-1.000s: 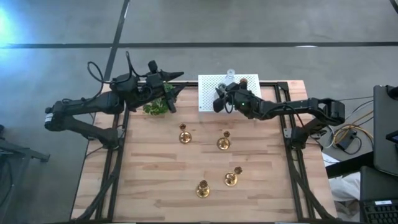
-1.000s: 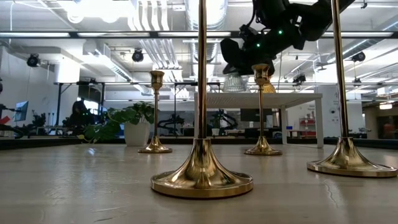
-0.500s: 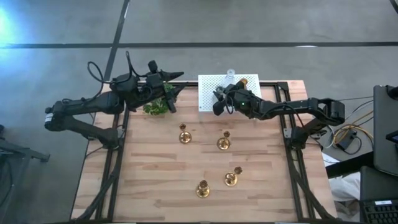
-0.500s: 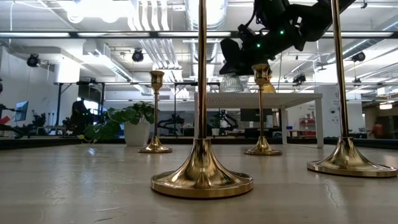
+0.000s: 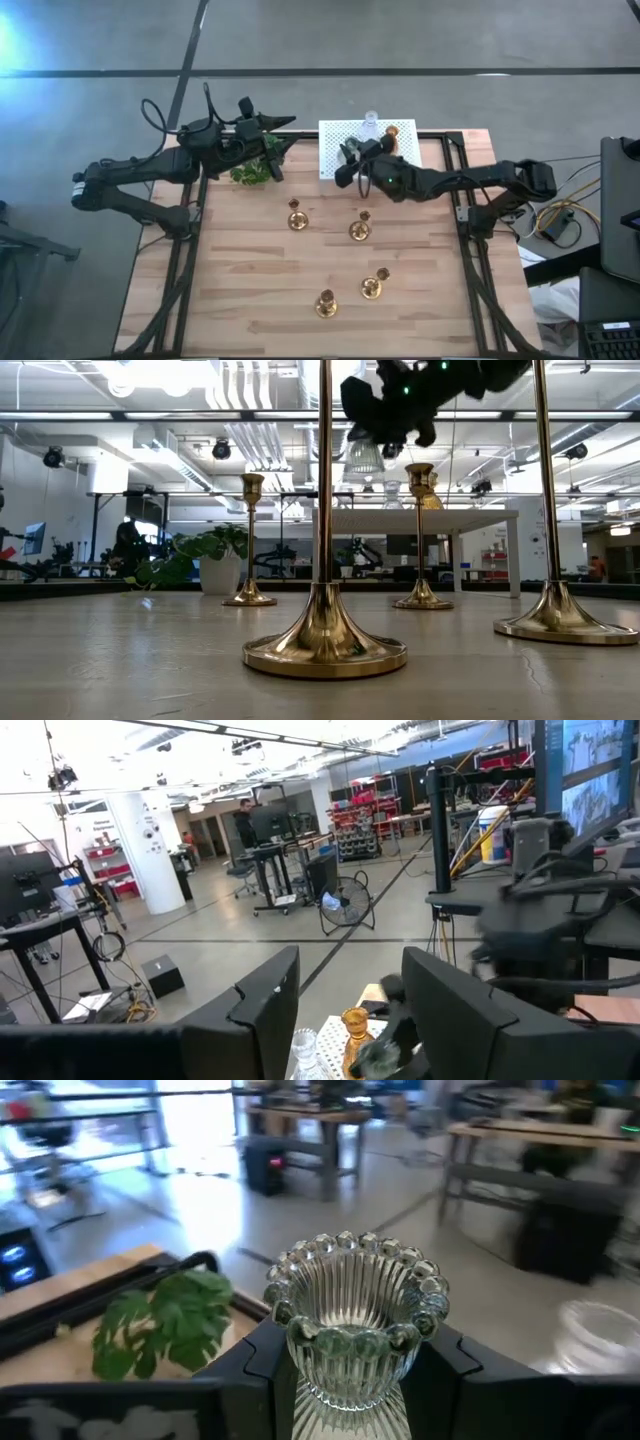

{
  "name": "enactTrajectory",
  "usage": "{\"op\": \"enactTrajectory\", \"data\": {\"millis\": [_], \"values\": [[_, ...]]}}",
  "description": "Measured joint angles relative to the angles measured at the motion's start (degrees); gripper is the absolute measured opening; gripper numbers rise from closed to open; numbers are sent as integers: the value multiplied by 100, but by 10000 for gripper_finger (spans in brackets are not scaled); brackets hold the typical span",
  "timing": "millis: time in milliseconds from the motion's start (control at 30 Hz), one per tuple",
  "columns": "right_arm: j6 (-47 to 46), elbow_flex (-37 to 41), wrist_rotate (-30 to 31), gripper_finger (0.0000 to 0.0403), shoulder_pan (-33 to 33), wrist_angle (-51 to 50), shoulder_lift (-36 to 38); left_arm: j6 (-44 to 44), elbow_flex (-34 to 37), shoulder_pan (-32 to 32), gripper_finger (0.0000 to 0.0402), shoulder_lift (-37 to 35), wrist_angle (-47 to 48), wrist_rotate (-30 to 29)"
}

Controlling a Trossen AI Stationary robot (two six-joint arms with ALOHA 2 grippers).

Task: Pick & Place candle stick holders
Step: Put the green glass candle holder on the shelf

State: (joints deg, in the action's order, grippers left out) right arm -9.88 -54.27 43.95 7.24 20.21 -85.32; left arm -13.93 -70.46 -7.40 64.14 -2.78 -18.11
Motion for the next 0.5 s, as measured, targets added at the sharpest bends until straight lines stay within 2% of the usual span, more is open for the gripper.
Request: {"op": "enactTrajectory", "data": {"millis": [167, 233, 500], "values": [[-890, -158, 1270, 119, -443, -703, -7, 9, 0, 0, 183, 0, 0, 0], [-1140, -152, 1552, 119, -543, -694, -7, -4, 0, -3, 183, 0, -8, 0], [-1742, -137, 1616, 119, -662, -666, -7, -109, 0, -15, 183, 23, -41, -181]]}}
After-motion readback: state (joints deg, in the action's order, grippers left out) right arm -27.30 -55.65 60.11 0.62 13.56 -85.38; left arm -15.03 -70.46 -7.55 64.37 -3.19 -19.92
